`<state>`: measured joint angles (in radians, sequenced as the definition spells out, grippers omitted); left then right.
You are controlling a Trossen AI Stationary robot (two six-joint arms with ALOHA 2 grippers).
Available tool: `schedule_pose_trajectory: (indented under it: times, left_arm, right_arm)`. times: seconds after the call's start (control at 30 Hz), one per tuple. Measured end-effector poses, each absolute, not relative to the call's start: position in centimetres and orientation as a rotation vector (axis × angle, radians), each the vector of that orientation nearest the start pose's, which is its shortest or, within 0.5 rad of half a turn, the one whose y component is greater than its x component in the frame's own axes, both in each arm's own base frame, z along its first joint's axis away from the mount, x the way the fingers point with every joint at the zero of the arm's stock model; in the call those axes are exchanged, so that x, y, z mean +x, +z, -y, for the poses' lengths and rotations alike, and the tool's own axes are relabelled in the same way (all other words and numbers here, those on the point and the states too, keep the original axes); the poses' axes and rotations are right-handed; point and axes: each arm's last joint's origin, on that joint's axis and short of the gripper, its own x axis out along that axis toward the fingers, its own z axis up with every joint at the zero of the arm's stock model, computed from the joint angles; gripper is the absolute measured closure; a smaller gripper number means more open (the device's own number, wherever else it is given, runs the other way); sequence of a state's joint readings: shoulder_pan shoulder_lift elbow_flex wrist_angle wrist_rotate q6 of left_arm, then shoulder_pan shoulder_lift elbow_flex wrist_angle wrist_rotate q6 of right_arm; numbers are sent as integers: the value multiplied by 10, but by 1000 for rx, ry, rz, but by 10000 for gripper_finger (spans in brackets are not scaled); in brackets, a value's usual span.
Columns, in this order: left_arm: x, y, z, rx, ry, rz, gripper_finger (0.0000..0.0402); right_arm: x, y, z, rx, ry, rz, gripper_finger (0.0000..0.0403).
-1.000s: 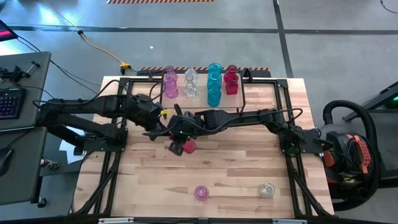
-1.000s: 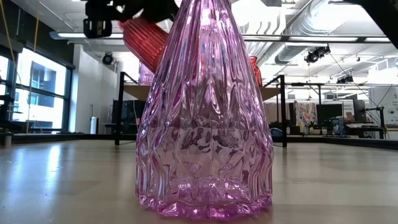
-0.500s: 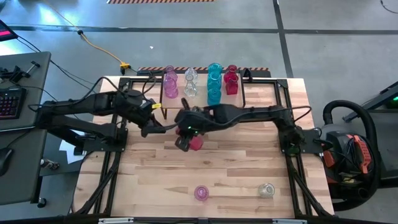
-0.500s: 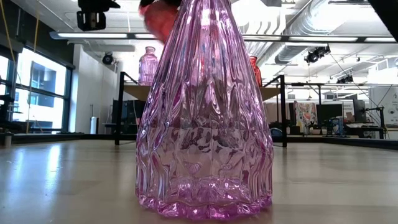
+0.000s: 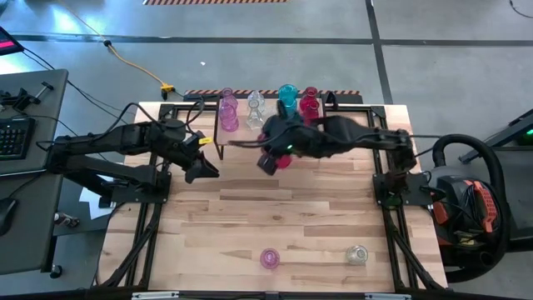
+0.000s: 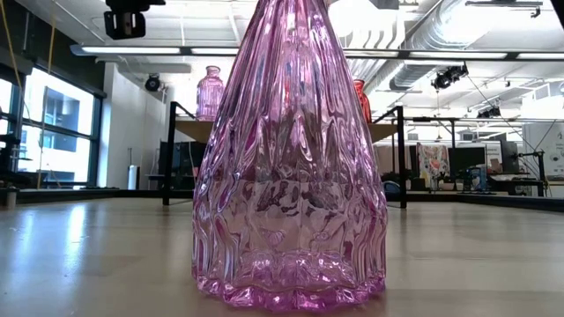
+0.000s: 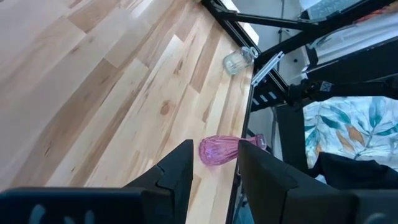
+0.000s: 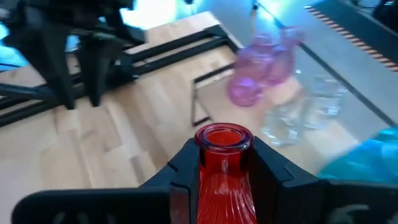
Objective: Sort vases onto shelf
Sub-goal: Put the red vase on the shelf aligned with the other red vases
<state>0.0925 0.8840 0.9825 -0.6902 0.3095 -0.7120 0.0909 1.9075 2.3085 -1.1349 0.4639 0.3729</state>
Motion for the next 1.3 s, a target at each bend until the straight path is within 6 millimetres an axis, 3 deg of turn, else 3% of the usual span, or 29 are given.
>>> schedule_pose_trajectory:
  times: [0.77, 1.03, 1.3]
  left_arm:
    - [171, 337, -10, -844, 142, -599, 284]
    - [171, 337, -12, -856, 192, -581, 284]
    - [171, 337, -12, -870, 208, -575, 284]
  right_arm:
    - [246, 523, 47, 21, -645, -530, 330]
    - [203, 539, 61, 0, -619, -504, 330]
    - [163, 544, 80, 38, -699, -518, 330]
